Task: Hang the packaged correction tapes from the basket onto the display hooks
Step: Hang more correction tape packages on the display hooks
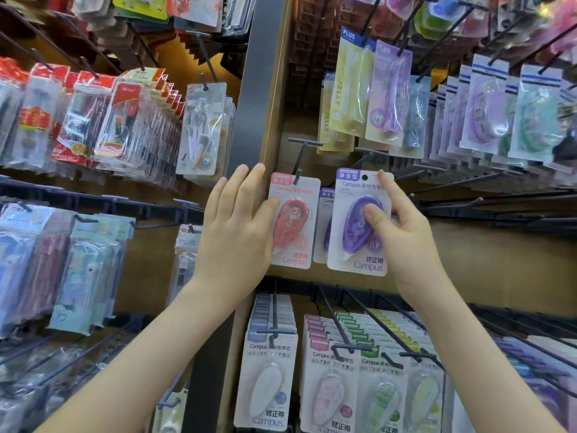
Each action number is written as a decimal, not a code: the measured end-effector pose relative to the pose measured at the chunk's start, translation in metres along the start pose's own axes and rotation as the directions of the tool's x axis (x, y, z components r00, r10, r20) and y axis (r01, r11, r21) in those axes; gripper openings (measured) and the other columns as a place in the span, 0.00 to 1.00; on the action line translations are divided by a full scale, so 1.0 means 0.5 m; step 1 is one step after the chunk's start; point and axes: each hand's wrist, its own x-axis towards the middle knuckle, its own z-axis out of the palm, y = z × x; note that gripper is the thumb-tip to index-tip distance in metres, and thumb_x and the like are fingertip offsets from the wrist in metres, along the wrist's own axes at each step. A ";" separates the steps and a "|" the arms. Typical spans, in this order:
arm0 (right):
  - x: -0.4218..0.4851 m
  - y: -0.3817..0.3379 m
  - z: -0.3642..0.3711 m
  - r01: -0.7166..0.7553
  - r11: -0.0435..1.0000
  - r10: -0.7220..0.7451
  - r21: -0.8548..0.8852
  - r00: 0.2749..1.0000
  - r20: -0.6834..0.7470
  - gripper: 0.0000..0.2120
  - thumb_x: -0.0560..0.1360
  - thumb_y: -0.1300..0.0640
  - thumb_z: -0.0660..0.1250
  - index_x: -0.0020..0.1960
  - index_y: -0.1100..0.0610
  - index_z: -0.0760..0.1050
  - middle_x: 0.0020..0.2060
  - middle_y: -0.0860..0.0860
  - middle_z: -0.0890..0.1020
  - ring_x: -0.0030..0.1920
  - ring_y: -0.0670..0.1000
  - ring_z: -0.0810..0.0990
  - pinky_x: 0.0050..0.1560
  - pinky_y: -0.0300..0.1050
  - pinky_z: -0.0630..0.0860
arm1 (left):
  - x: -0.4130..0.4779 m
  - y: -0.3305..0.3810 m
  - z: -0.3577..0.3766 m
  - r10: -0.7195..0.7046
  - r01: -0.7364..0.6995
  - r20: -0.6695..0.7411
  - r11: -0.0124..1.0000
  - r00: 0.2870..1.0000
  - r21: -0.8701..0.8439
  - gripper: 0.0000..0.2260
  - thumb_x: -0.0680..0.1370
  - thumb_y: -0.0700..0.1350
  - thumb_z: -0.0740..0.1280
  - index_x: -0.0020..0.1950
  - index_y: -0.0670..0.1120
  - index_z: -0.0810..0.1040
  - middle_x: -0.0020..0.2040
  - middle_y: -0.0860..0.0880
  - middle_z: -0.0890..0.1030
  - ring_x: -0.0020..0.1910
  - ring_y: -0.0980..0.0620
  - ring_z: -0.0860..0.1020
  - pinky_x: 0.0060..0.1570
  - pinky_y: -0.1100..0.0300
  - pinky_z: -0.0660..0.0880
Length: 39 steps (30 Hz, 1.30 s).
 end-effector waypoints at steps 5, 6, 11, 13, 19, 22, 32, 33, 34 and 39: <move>0.011 0.000 -0.003 -0.031 0.999 0.033 -0.041 0.998 0.051 0.23 0.81 0.55 0.61 0.73 0.39 0.63 0.64 0.39 0.75 0.56 0.40 0.79 0.52 0.41 0.80 | 0.000 0.001 0.003 0.002 -0.002 -0.008 1.000 1.000 0.009 0.11 0.76 0.42 0.64 0.54 0.40 0.80 0.69 0.35 0.70 0.70 0.34 0.65 0.70 0.42 0.58; 0.009 0.000 -0.005 -0.042 0.999 0.043 -0.033 0.998 0.056 0.24 0.81 0.55 0.61 0.73 0.39 0.62 0.61 0.38 0.76 0.54 0.38 0.79 0.49 0.39 0.80 | 0.000 0.001 0.003 -0.001 0.001 -0.004 1.000 1.000 0.017 0.10 0.75 0.41 0.65 0.54 0.40 0.80 0.69 0.35 0.70 0.70 0.34 0.66 0.70 0.42 0.58; 0.008 0.001 -0.009 -0.071 0.994 0.076 -0.079 0.995 0.061 0.24 0.80 0.54 0.61 0.73 0.38 0.61 0.58 0.38 0.77 0.52 0.41 0.81 0.48 0.41 0.81 | -0.001 0.003 0.004 -0.007 0.006 0.008 0.999 1.000 0.033 0.10 0.74 0.40 0.67 0.55 0.40 0.80 0.69 0.35 0.70 0.70 0.34 0.66 0.69 0.41 0.59; 0.022 0.003 -0.007 -0.098 0.987 0.106 -0.130 0.993 0.055 0.25 0.80 0.55 0.62 0.74 0.39 0.61 0.55 0.39 0.77 0.53 0.44 0.80 0.50 0.45 0.81 | 0.000 0.006 0.007 -0.012 0.011 0.017 0.999 1.000 0.051 0.11 0.73 0.39 0.69 0.55 0.41 0.79 0.69 0.35 0.70 0.70 0.34 0.65 0.69 0.40 0.59; 0.075 0.044 0.025 -0.179 0.926 0.218 -0.333 0.972 0.083 0.27 0.82 0.54 0.59 0.77 0.42 0.54 0.62 0.46 0.74 0.53 0.45 0.78 0.44 0.40 0.79 | 0.002 0.001 0.007 -0.011 0.010 0.026 0.999 1.000 0.049 0.12 0.71 0.37 0.71 0.55 0.42 0.79 0.68 0.35 0.70 0.69 0.34 0.65 0.68 0.39 0.60; 0.095 0.068 0.043 -0.171 0.881 0.214 -0.441 0.976 0.049 0.27 0.82 0.52 0.57 0.77 0.41 0.51 0.65 0.52 0.71 0.56 0.49 0.75 0.53 0.46 0.77 | 0.000 -0.002 0.003 -0.005 0.005 0.025 1.000 1.000 0.006 0.11 0.72 0.38 0.71 0.54 0.42 0.79 0.68 0.36 0.70 0.69 0.35 0.65 0.69 0.41 0.59; -0.048 0.042 0.047 0.004 0.761 0.021 -0.649 0.999 0.031 0.25 0.81 0.54 0.57 0.76 0.54 0.57 0.68 0.56 0.65 0.67 0.54 0.62 0.59 0.41 0.62 | -0.066 0.026 -0.077 0.029 0.038 0.241 0.962 0.970 -0.269 0.15 0.77 0.42 0.60 0.62 0.41 0.76 0.69 0.39 0.70 0.71 0.39 0.66 0.70 0.44 0.62; -0.087 0.029 0.049 0.057 0.781 -0.038 -0.622 0.998 0.044 0.24 0.80 0.56 0.59 0.75 0.56 0.60 0.66 0.55 0.66 0.66 0.53 0.64 0.59 0.39 0.61 | -0.087 0.034 -0.099 0.048 0.049 0.295 0.949 0.954 -0.312 0.16 0.77 0.42 0.59 0.63 0.40 0.75 0.69 0.40 0.71 0.70 0.41 0.68 0.70 0.48 0.64; -0.131 0.016 0.052 0.126 0.793 -0.103 -0.597 0.992 0.073 0.23 0.79 0.57 0.60 0.74 0.57 0.62 0.65 0.55 0.68 0.65 0.53 0.65 0.59 0.36 0.60 | -0.111 0.044 -0.125 0.064 0.063 0.347 0.938 0.936 -0.342 0.18 0.78 0.44 0.57 0.65 0.40 0.75 0.68 0.41 0.72 0.68 0.44 0.70 0.68 0.54 0.65; -0.387 0.002 0.066 0.230 0.891 -0.115 -0.391 0.949 0.295 0.21 0.79 0.59 0.61 0.71 0.55 0.66 0.58 0.47 0.70 0.60 0.43 0.69 0.57 0.28 0.63 | -0.297 0.120 -0.279 -0.048 0.374 0.654 0.851 0.755 -0.369 0.20 0.80 0.43 0.62 0.72 0.46 0.66 0.66 0.49 0.74 0.62 0.53 0.73 0.60 0.66 0.67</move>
